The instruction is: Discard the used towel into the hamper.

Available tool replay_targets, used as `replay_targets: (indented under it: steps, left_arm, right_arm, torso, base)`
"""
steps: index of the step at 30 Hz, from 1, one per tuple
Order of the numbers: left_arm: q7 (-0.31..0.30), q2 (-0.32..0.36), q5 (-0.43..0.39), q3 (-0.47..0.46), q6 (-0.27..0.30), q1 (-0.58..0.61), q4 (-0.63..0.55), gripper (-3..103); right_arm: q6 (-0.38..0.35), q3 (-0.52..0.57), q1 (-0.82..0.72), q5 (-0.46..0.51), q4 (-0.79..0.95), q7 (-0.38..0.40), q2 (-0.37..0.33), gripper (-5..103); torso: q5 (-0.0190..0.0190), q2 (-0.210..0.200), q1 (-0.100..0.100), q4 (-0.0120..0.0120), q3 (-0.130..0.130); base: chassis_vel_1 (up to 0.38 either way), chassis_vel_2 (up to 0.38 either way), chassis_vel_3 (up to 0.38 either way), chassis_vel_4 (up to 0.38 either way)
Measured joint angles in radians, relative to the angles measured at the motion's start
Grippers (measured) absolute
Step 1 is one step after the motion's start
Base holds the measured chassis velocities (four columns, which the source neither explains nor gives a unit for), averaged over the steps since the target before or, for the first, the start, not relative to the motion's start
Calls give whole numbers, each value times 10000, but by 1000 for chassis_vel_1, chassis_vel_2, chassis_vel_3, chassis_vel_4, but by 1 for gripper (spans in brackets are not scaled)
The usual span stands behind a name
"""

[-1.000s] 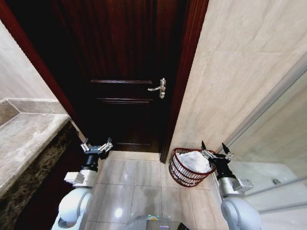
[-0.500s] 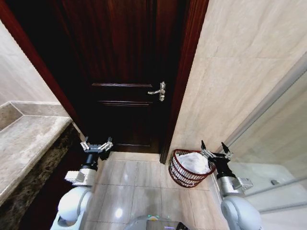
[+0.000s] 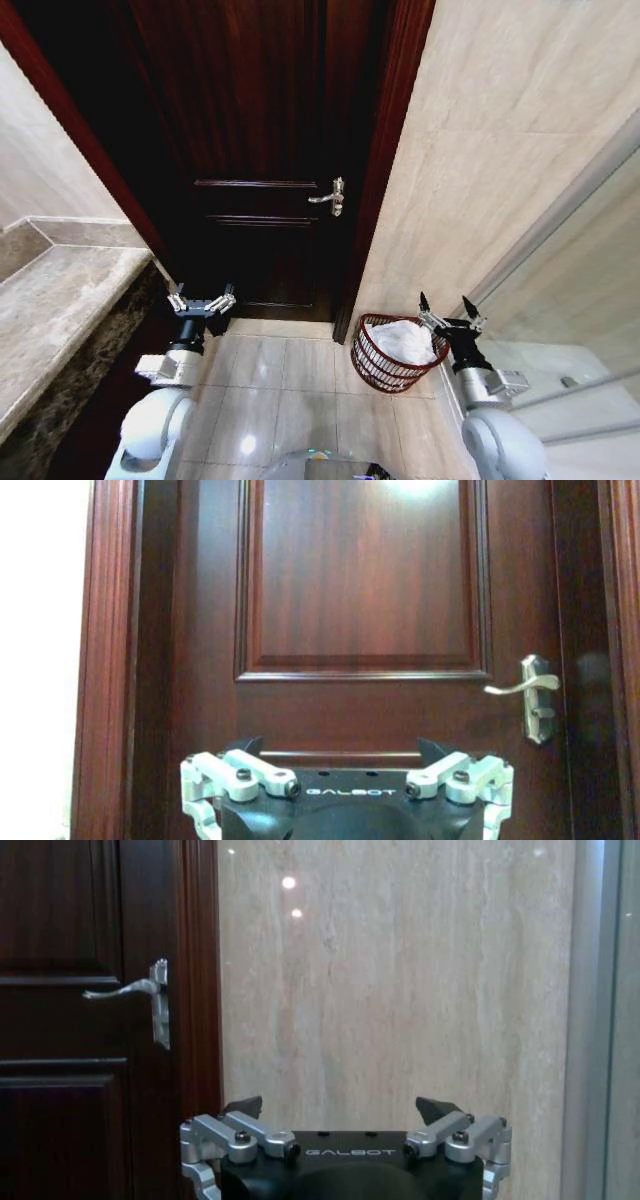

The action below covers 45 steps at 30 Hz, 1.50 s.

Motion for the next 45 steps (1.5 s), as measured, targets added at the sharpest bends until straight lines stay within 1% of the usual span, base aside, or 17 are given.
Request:
replay_targets:
  steps: [1, 3, 5, 8, 10, 14, 15, 21, 22, 26, 28, 38, 40, 41, 42, 45]
  left_arm:
    - [0, 0, 0, 0, 0, 0, 0, 100]
    - [-1, -2, 3, 0, 23, 12, -46, 100]
    - [-1, -2, 4, 0, 32, 17, -57, 100]
    - [-3, -3, 17, 5, 79, 27, -103, 100]
    - [-4, -2, 20, 6, 85, 26, -108, 100]
    - [-8, -23, 66, 38, 151, 9, -191, 100]
    - [-8, -23, 66, 38, 151, 9, -191, 100]
    - [-12, -73, 127, 50, 166, 27, -241, 100]
    - [-12, -73, 127, 50, 166, 27, -241, 100]
    - [-20, -116, 177, 25, 166, 59, -263, 100]
    - [-21, -123, 182, 25, 166, 61, -267, 100]
    - [-58, -201, 320, 64, 180, 66, -293, 100]
    - [-59, -203, 322, 65, 180, 66, -293, 100]
    - [-60, -208, 323, 67, 164, 66, -293, 100]
    - [-60, -208, 323, 67, 164, 66, -293, 100]
    - [-139, -214, 343, 104, -94, 59, -242, 100]
  right_arm:
    - [0, 0, 0, 0, 0, 0, 0, 100]
    - [-26, 3, 30, 21, 7, 2, -36, 100]
    - [-27, 4, 33, 29, 7, 2, -48, 100]
    - [-28, 26, 35, 68, 7, 2, -95, 100]
    - [-28, 31, 32, 78, 7, 2, -100, 100]
    - [-28, 87, 21, 144, 7, 2, -146, 100]
    - [-28, 87, 21, 144, 7, 2, -146, 100]
    - [-34, 130, 36, 226, 9, -2, -204, 100]
    - [-34, 130, 36, 226, 9, -2, -204, 100]
    - [-31, 143, 34, 254, -24, -11, -218, 100]
    - [-31, 144, 33, 255, -29, -12, -220, 100]
    - [-16, 234, 40, 363, -126, -29, -322, 100]
    - [-16, 246, 43, 373, -132, -34, -334, 100]
    - [-19, 256, 49, 390, -139, -43, -343, 100]
    - [-19, 256, 49, 390, -139, -43, -343, 100]
    - [-34, 270, 60, 401, -161, -67, -352, 100]
  torso:
    - [0, 0, 0, 0, 0]
    - [0, 154, 70, 0, 84]
    - [0, 181, 83, 0, 98]
    - [0, 394, 180, 0, 215]
    - [0, 431, 195, 0, 236]
    - [0, 739, 325, 0, 415]
    - [0, 739, 325, 0, 415]
    - [0, 1070, 473, 0, 599]
    - [0, 1070, 473, 0, 599]
    - [0, 1372, 612, 0, 762]
    - [0, 1411, 629, 0, 783]
    - [0, 2012, 898, 0, 1116]
    - [0, 2077, 929, 0, 1149]
    - [0, 2163, 970, 0, 1196]
    - [0, 2163, 970, 0, 1196]
    - [0, 2352, 1051, 0, 1302]
  base:
    - [0, 0, 0, 0]
    - [0, 0, 0, 0]
    - [0, 0, 0, 0]
    - [0, 0, 0, 0]
    - [0, 0, 0, 0]
    - [0, 0, 0, 0]
    - [0, 0, 0, 0]
    - [0, 0, 0, 0]
    - [0, 0, 0, 0]
    - [0, 0, 0, 0]
    - [0, 0, 0, 0]
    - [0, 0, 0, 0]
    - [0, 0, 0, 0]
    - [0, 0, 0, 0]
    - [0, 0, 0, 0]
    - [0, 0, 0, 0]
